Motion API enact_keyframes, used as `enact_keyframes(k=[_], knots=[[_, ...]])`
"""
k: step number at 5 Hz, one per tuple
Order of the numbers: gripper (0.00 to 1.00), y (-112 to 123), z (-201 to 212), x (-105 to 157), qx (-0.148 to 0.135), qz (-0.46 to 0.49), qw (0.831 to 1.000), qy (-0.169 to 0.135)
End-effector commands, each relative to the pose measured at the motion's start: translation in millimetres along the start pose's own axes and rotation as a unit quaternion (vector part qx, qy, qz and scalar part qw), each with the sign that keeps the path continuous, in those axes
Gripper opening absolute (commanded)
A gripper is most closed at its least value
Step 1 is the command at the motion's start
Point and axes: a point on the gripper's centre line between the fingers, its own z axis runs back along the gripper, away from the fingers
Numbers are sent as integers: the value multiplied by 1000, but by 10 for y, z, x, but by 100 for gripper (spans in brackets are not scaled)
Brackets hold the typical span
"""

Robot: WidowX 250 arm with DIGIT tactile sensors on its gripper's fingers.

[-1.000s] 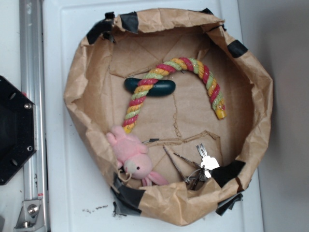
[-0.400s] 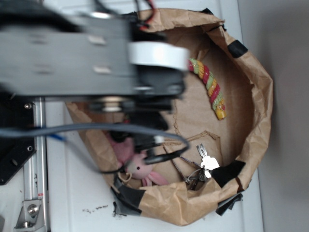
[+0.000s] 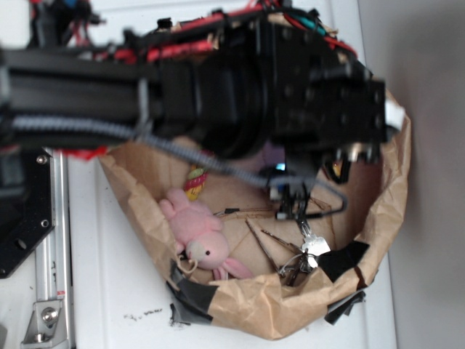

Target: Grab the multicolored rope.

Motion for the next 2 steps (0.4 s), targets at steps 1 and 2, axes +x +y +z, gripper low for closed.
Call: enact_keyframes(k=[1, 2], knots=[[100, 321, 149, -243, -30, 11, 999, -37], [100, 420, 45, -215, -39, 38, 998, -21]])
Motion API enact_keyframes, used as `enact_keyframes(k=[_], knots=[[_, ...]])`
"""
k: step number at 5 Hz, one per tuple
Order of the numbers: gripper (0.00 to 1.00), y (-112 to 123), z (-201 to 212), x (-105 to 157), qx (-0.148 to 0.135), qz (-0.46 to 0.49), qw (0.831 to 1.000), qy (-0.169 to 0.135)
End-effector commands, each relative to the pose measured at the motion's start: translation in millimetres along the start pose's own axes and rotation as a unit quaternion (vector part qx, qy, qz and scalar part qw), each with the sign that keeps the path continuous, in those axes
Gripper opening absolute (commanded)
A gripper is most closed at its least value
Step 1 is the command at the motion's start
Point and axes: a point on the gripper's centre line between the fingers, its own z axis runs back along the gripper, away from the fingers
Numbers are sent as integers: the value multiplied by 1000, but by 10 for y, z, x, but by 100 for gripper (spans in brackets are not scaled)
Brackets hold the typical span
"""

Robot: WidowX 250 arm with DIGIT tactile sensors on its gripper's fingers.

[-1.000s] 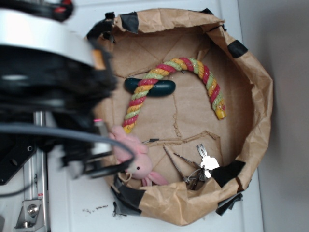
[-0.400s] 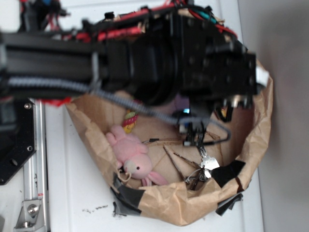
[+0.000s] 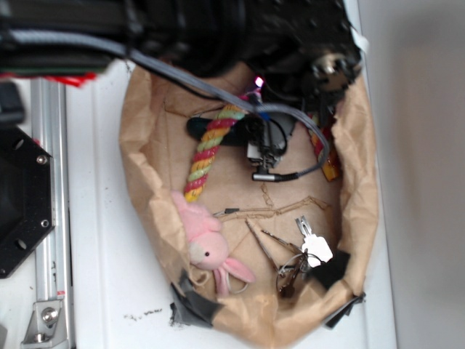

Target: Grab the multicolored rope.

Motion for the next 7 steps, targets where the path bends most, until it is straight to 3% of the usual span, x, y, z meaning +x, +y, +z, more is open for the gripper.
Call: enact_keyframes(k=[1, 2, 3, 6, 7], knots=[[100, 139, -112, 114, 8, 55, 998, 9], [100, 37, -277, 166, 21, 47, 998, 31], [0, -2, -395, 152, 33, 51, 997, 46], [0, -118, -224, 25, 59, 78, 994, 41], [0, -393, 268, -27, 68, 64, 996, 11]])
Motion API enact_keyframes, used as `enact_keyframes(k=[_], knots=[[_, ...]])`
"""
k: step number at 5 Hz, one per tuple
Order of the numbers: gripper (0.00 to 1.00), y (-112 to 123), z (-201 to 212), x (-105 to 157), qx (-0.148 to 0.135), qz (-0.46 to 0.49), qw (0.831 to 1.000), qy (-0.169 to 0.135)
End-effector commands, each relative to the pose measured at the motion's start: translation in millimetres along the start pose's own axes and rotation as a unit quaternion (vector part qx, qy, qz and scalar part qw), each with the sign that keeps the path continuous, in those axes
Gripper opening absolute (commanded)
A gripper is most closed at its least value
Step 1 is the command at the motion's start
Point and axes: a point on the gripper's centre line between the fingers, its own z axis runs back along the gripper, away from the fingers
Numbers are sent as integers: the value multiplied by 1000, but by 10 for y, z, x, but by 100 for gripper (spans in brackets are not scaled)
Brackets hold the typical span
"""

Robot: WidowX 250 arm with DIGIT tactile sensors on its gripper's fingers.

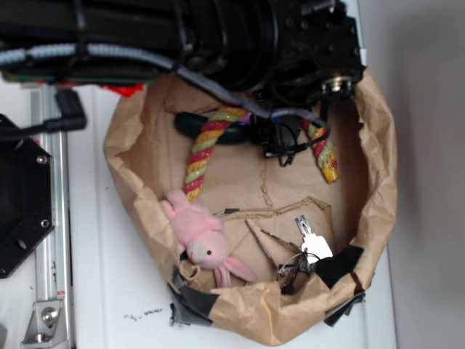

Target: Grab the multicolored rope.

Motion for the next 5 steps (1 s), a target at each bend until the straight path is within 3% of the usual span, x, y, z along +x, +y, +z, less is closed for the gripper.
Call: enact_keyframes(k=[1, 2, 3, 4, 5], knots=[[0, -536, 1149, -259, -10, 6, 997, -70], [0, -564, 1390, -276, -27, 38, 997, -58], [0, -716, 1317, -281, -111, 58, 991, -49], [0, -848, 1243, -231, -106, 105, 985, -91], [0, -798, 1186, -215, -93, 107, 984, -106]])
